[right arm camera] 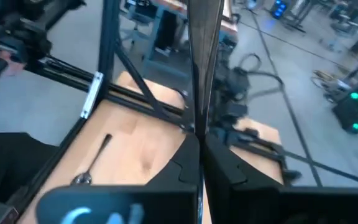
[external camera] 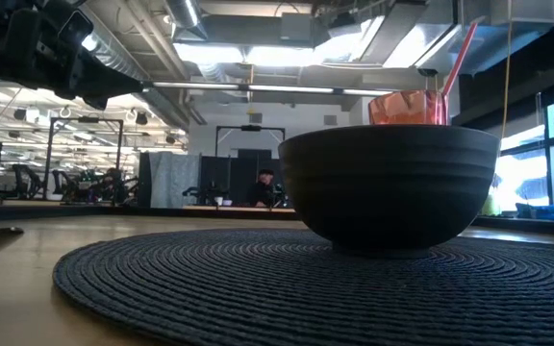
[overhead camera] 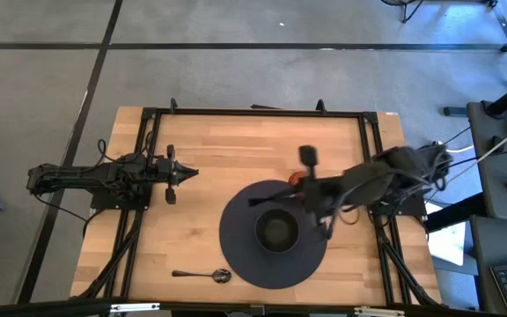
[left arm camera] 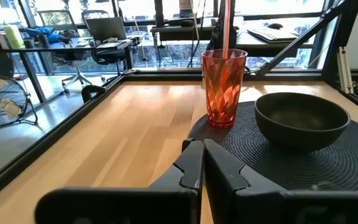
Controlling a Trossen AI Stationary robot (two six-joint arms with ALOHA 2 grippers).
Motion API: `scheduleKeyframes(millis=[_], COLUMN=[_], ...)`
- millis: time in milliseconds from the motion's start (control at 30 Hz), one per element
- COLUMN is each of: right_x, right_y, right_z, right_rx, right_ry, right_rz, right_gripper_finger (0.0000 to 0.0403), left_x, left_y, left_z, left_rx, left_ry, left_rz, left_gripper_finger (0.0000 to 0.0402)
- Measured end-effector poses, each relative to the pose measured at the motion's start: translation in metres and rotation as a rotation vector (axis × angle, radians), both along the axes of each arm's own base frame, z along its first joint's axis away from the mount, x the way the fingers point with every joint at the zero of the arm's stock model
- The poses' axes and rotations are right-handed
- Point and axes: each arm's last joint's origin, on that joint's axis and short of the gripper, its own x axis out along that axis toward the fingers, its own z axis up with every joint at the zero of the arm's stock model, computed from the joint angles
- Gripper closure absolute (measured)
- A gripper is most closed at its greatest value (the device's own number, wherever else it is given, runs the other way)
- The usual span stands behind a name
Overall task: Pick & Place Utensil
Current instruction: Put the black fork into the black bowl
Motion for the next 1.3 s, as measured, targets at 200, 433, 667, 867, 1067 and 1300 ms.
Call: scheduleKeyframes(millis=[200, 433, 667, 867, 1067, 1300], right_x=[-0.042, -0.075, -0.059, -0.034, -0.006, 0.021], right_y=[-0.017, -0.022, -0.013, 0.002, 0.015, 0.03], right_z=[-0.023, -0.093, -0.168, -0.198, -0.228, -0.269], right_rx=[0.026, 0.171, 0.2, 0.228, 0.203, 0.171], right_ry=[-0.044, -0.261, -0.147, -0.123, -0.102, -0.045], right_rz=[-0.085, 0.145, 0.115, 0.08, -0.008, -0.011], right_gripper_finger=[0.0397, 0.0397, 0.0397, 0.0394, 0.0392, 0.0391], left_x=[0.0, 0.0, 0.0, 0.0, 0.0, 0.0], left_y=[0.0, 0.0, 0.0, 0.0, 0.0, 0.0], left_z=[0.0, 0.0, 0.0, 0.0, 0.0, 0.0], left_rx=[-0.004, -0.007, -0.007, -0.016, -0.022, -0.023], left_ry=[-0.001, -0.002, -0.002, -0.003, -0.004, -0.004], left_rz=[0.0, 0.001, 0.011, 0.013, 0.013, 0.014], left_gripper_finger=[0.0396, 0.0395, 0.0396, 0.0394, 0.0395, 0.0396])
